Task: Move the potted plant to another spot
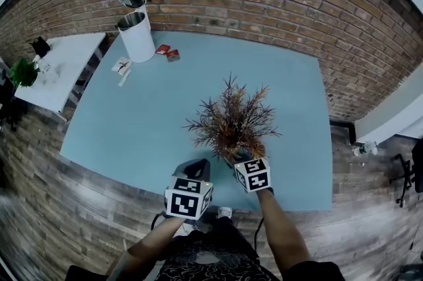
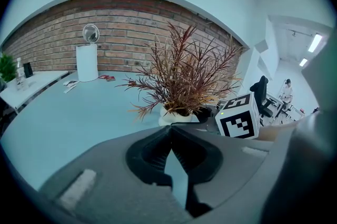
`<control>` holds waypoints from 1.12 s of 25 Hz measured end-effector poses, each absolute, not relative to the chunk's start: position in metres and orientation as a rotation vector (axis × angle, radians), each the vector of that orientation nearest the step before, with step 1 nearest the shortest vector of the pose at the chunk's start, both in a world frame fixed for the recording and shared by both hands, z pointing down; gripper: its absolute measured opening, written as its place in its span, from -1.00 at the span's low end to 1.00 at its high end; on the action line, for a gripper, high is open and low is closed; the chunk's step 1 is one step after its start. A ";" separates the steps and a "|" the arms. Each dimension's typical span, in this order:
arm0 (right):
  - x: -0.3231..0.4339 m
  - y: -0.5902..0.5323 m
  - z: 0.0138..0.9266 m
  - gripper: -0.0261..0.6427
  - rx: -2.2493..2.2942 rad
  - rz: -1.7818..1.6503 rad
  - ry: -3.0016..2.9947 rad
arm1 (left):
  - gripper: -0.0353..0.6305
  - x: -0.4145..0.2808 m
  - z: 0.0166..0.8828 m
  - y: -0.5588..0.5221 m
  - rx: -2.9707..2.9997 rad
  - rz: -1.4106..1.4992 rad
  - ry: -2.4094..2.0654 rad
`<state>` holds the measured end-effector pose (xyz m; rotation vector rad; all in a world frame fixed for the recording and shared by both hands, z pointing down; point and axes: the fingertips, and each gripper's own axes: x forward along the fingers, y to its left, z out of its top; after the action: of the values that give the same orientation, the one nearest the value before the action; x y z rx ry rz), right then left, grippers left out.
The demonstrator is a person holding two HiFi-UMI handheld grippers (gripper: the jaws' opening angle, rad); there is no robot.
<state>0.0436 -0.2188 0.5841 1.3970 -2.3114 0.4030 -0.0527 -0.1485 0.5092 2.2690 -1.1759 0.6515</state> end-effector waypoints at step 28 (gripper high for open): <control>0.028 -0.168 0.587 0.39 1.473 0.418 -2.272 | -0.89 -0.070 0.514 -0.108 2.330 0.660 -1.107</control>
<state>0.0284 -0.1685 0.5871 1.4735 -2.2724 0.4176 -0.0698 -0.1083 0.5142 2.3298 -1.1066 0.6597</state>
